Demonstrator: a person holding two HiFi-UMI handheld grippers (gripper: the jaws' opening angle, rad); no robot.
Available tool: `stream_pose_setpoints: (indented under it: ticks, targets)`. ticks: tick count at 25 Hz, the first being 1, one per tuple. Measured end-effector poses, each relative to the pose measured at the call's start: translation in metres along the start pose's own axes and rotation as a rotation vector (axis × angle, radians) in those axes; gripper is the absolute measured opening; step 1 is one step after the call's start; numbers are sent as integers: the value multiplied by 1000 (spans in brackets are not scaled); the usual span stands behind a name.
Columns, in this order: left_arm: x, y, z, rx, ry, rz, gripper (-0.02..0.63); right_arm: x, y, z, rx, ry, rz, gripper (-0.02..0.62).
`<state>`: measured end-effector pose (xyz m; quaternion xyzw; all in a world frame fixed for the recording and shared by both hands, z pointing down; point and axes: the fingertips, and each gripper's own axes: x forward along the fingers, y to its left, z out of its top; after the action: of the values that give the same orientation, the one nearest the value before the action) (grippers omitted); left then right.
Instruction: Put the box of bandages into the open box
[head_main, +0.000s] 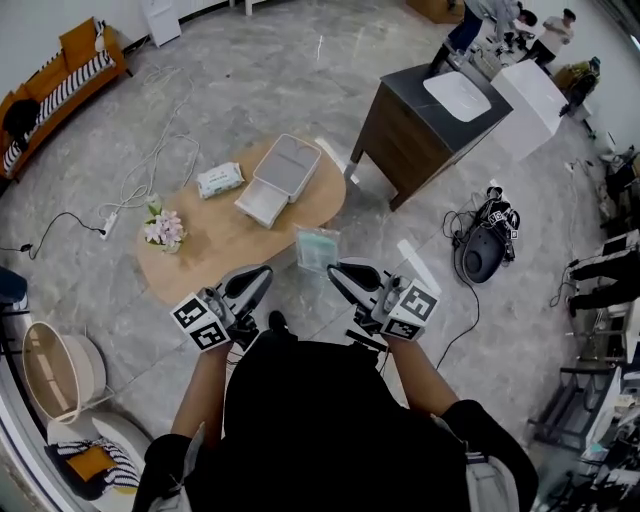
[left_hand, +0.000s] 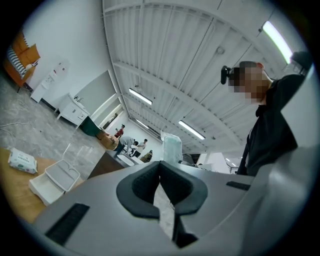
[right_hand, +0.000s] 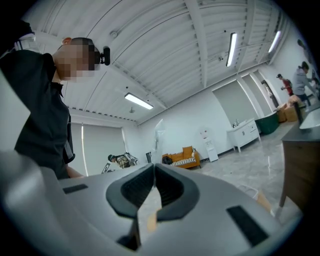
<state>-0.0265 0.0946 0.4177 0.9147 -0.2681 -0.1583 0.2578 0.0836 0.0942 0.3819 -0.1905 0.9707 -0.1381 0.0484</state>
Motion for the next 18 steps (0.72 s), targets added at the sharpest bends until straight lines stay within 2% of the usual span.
stream_pose_setpoints:
  ticks: [9,18]
  targets:
    - [7,76,35,-23,10,-14,17,62,-51,7,14,8,-31,20]
    - [37,120,49,-38,23,-4,17,83,-103,9,54,28,-19,20]
